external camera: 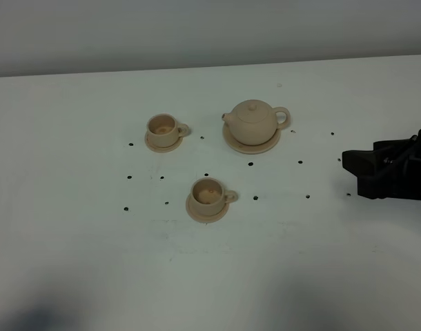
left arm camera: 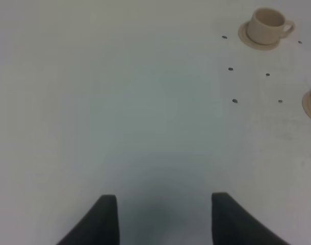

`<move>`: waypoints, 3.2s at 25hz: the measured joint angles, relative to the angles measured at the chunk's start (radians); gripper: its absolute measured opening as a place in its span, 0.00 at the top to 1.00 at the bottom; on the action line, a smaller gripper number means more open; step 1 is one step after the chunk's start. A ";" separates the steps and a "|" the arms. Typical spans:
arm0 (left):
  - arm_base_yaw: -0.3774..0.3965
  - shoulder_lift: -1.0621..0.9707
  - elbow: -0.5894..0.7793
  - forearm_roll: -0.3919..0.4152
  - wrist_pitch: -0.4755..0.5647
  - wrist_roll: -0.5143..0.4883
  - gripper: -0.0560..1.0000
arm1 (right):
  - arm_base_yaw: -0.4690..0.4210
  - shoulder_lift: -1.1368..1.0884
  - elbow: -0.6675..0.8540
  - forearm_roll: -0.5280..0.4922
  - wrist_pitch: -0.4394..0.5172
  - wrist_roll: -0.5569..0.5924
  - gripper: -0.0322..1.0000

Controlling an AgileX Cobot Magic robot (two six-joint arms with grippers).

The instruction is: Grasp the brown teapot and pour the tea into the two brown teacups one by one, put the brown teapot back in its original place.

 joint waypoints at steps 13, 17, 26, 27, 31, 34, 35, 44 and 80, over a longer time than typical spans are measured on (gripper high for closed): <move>0.000 0.000 0.001 0.000 0.000 0.009 0.57 | 0.000 0.144 -0.177 -0.020 0.002 0.000 0.50; 0.000 0.000 0.001 -0.004 0.000 0.042 0.57 | 0.000 0.241 -0.236 -0.026 0.016 0.000 0.50; 0.000 0.000 0.001 -0.006 0.000 0.049 0.57 | 0.000 0.392 -0.377 -0.060 0.030 0.023 0.50; 0.000 0.000 0.001 -0.007 0.000 0.049 0.57 | 0.000 0.402 -0.392 -0.076 0.030 0.043 0.50; 0.000 0.000 0.001 -0.007 0.000 0.049 0.57 | 0.000 0.419 -0.444 -0.159 0.041 0.122 0.50; 0.000 0.000 0.001 -0.007 0.000 0.049 0.57 | 0.000 0.421 -0.486 -0.215 0.066 0.171 0.50; 0.000 0.000 0.001 -0.007 0.000 0.049 0.57 | 0.000 0.421 -0.500 -0.236 0.075 0.185 0.50; 0.000 0.000 0.001 -0.006 0.000 0.049 0.57 | 0.000 0.492 -0.683 -0.441 0.223 0.379 0.50; 0.000 0.000 0.001 -0.006 0.000 0.050 0.57 | 0.000 1.056 -1.474 -0.992 0.747 0.098 0.50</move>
